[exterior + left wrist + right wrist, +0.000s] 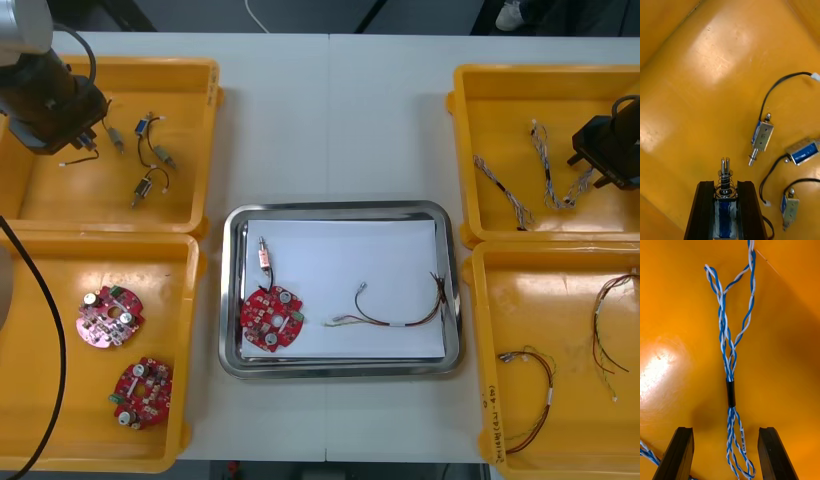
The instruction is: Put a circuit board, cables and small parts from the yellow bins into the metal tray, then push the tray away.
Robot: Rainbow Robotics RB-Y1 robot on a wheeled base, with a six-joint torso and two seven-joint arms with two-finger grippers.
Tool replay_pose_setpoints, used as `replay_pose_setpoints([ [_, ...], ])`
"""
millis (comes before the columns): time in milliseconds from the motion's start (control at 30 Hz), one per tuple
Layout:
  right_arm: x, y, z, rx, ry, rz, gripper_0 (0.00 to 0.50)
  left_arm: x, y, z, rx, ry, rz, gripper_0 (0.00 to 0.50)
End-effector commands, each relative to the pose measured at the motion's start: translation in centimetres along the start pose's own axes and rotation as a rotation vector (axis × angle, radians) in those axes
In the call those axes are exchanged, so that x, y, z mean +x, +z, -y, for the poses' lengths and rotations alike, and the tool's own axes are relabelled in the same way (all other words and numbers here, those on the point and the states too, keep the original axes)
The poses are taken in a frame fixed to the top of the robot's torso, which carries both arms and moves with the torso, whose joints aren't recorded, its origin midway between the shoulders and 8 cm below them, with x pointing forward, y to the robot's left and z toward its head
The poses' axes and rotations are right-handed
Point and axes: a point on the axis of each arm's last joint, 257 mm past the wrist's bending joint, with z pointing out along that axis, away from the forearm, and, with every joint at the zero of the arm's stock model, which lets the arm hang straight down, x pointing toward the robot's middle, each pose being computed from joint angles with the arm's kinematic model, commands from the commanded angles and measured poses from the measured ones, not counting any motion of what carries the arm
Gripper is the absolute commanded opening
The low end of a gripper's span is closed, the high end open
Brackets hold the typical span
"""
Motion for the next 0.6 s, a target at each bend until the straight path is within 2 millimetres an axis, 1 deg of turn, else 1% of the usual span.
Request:
replay_pose_setpoints([
  [33, -0.1, 0.3, -0.2, -0.024, 0.045, 0.005, 0.486, -2.4, -4.4, 1.3, 0.059, 0.129, 0.072, 0.0],
  [133, 0.1, 0.6, 0.2, -0.019, 0.05, 0.003, 0.479, -0.6, -5.5, 1.5, 0.084, 0.169, 0.051, 0.0],
  [233, 0.5, 1.1, 0.4, -0.019, 0.057, -0.004, 0.472, 0.6, -6.3, 1.5, 0.097, 0.197, 0.036, 0.0],
  [333, 0.8, 1.6, 0.4, -0.021, 0.058, -0.006, 0.452, 2.6, -7.4, 1.6, 0.099, 0.26, 0.028, 0.0],
  [367, 0.9, 1.6, 0.5, -0.02, 0.059, -0.007, 0.45, 2.9, -7.6, 1.7, 0.099, 0.273, 0.029, 0.0],
  [433, 1.0, 1.8, 0.5, -0.022, 0.062, -0.009, 0.447, 4.6, -7.9, 2.0, 0.11, 0.313, 0.016, 0.0],
  [467, 1.1, 1.8, 0.6, -0.02, 0.063, -0.009, 0.443, 5.0, -8.0, 2.2, 0.117, 0.32, 0.012, 0.0],
  [500, 1.2, 1.9, 0.4, -0.023, 0.064, -0.012, 0.42, 5.6, -8.2, 2.4, 0.128, 0.336, 0.009, 0.001],
  [533, 1.3, 2.0, 0.6, -0.022, 0.066, -0.014, 0.356, 6.4, -8.4, 2.6, 0.138, 0.351, 0.005, 0.0],
  [567, 1.3, 2.0, 0.6, -0.022, 0.066, -0.014, 0.289, 6.7, -8.5, 2.7, 0.143, 0.359, 0.003, 0.0],
  [600, 1.3, 2.0, 0.6, -0.022, 0.066, -0.014, 0.13, 7.5, -8.6, 2.9, 0.145, 0.377, 0.0, 0.0],
])
